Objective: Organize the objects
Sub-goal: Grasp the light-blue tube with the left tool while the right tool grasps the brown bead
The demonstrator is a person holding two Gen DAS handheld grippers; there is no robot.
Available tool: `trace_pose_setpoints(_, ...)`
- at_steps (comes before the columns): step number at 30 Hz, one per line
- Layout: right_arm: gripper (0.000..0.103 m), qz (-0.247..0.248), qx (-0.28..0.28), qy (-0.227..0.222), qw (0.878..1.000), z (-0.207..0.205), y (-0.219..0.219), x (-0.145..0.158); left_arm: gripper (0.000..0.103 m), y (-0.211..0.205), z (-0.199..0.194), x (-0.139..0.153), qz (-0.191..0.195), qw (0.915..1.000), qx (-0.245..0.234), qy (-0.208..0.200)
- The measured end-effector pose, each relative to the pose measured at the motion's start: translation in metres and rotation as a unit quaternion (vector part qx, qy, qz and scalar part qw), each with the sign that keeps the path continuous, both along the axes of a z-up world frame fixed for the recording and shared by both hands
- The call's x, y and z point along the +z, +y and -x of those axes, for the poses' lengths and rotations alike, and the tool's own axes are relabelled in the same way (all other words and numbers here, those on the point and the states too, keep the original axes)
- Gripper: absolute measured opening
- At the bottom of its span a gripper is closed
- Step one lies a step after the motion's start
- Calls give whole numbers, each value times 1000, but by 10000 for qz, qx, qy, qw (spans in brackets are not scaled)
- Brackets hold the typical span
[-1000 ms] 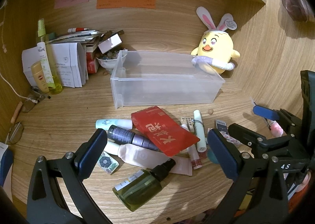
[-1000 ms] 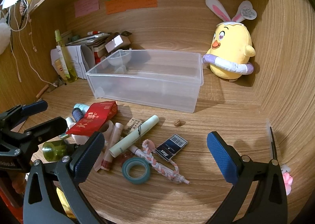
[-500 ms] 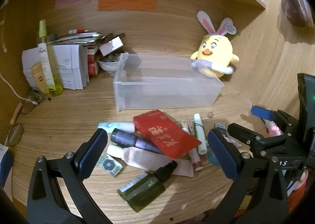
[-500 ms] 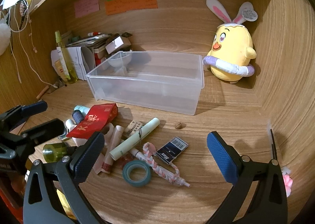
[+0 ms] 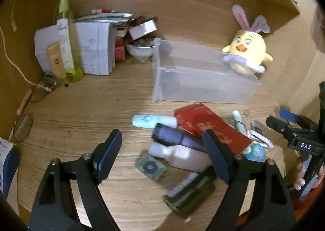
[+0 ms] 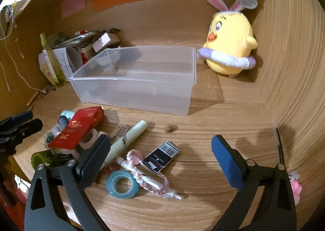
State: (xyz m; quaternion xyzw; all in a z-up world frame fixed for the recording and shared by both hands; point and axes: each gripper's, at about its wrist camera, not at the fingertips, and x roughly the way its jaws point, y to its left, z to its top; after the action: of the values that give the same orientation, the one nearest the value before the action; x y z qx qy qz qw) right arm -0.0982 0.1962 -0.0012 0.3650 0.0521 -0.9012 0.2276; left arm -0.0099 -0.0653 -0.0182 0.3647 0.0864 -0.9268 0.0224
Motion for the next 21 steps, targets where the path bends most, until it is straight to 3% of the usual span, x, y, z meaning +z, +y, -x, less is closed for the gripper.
trace_pose_setpoints(11, 74, -246, -123, -222, 9994, 28, -7, -15, 83, -26, 48, -16, -270, 9978, -139, -594)
trace_pose_setpoints(18, 52, -451, 22, -313, 9985, 41, -12, -26, 83, -24, 69, -30, -133, 9941, -296, -1031)
trace_pose_setpoints(21, 50, -524, 73, -327, 9981, 44, -13, -29, 83, -24, 75, -35, -300, 9914, -404, -1205)
